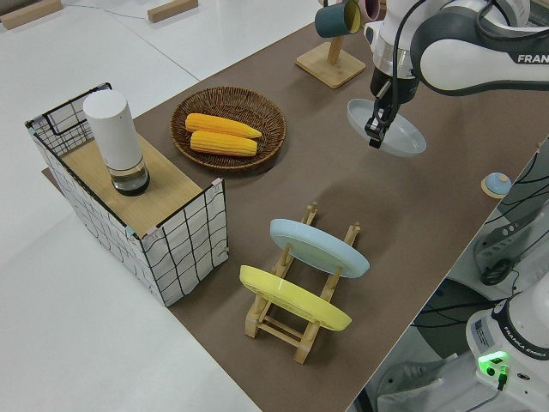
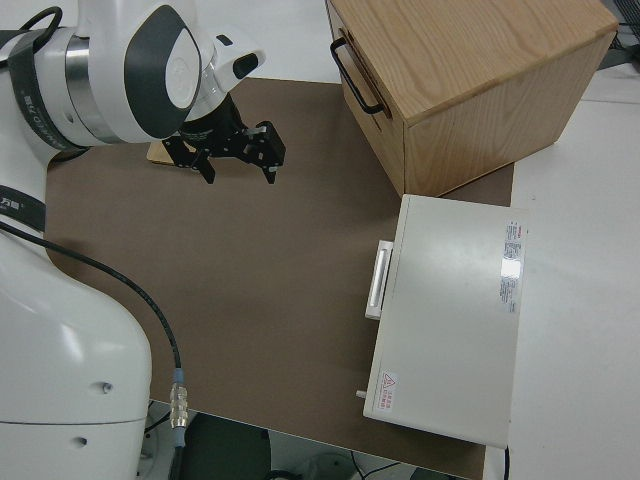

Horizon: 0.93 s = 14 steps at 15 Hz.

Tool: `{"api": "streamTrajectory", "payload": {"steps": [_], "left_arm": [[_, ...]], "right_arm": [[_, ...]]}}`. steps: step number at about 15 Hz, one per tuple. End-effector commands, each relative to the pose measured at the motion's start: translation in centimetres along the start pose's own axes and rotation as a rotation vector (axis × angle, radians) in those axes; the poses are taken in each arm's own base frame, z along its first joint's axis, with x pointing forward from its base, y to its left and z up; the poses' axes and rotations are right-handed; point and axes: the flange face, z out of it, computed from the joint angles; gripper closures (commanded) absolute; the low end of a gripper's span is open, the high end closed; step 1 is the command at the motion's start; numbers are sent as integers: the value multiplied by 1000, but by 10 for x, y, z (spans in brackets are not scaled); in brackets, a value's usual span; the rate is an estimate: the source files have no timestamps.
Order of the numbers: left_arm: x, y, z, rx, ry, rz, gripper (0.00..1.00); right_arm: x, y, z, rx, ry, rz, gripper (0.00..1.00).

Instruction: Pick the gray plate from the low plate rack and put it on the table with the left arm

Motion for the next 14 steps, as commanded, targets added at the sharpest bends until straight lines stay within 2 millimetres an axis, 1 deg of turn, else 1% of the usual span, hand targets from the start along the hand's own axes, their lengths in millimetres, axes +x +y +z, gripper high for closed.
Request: {"api": "streamTrajectory", "payload": {"steps": [1,4,6,8,10,14], "left_arm": [[-18,5,20,-15,-11,-34,1000],[-22,15,36,-5,-46,-56,1000],[-25,18,50,-20,-69,-69,1000],[-24,20,59,-13,-87,-63,1000],[-22,24,61,-10,-81,-57,1000],[-22,25,78,-1,-109,-57,1000]], "right_arm": [[-3,2,-4,-8,-2,17,17],[-3,2,-4,-8,-2,17,17],[-3,2,-4,-7,-2,17,17],[-3,2,-4,-8,-2,17,17],[-3,2,-4,-7,-2,17,17],[-3,2,-4,-7,-2,17,17]]}}
